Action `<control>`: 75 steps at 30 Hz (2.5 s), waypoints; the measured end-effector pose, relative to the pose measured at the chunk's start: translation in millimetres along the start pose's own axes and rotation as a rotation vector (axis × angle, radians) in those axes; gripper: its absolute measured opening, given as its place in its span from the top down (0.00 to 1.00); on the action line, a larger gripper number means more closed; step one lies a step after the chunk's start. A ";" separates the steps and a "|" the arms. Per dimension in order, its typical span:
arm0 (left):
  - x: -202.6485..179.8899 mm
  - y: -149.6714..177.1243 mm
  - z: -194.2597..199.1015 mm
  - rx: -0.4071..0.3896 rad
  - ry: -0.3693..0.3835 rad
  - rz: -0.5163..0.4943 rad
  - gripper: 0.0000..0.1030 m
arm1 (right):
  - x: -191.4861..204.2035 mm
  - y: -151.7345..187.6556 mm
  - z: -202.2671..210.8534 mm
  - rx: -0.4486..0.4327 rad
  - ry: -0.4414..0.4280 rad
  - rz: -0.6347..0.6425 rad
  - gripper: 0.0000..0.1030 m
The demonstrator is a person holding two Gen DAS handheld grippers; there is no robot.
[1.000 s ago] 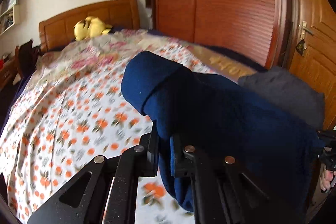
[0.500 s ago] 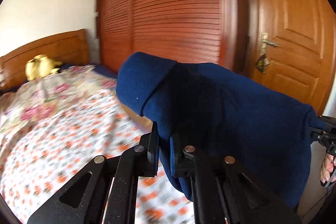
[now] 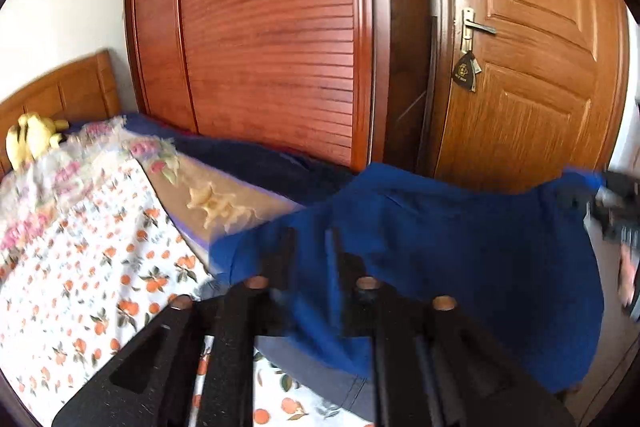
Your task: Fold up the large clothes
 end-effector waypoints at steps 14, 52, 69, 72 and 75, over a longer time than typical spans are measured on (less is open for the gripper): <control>-10.3 31.0 91.9 -0.081 0.018 -0.012 0.12 | 56.6 -1.4 8.4 0.012 -0.056 0.080 0.38; 138.2 222.7 346.3 -0.047 -0.415 0.334 0.12 | 342.0 91.4 157.1 -0.030 -0.413 0.142 0.23; 173.6 293.9 458.2 -0.094 -0.659 0.443 0.12 | 420.5 117.8 235.7 -0.116 -0.667 0.157 0.23; 175.0 297.3 466.3 -0.098 -0.678 0.441 0.12 | 420.9 119.7 232.3 -0.124 -0.677 0.159 0.23; 175.6 297.2 469.7 -0.109 -0.681 0.446 0.12 | 421.4 122.0 223.8 -0.125 -0.683 0.156 0.23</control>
Point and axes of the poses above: each gripper's, at about its wrist camera, not at the fingertips, and z roughly against the way its jaws point, x to its left, y to its underside, the point moved 9 cm from there along -z, roughly the way its jaws point, and after that the axes turned 3 degrees about z, right-handed, at the moved point
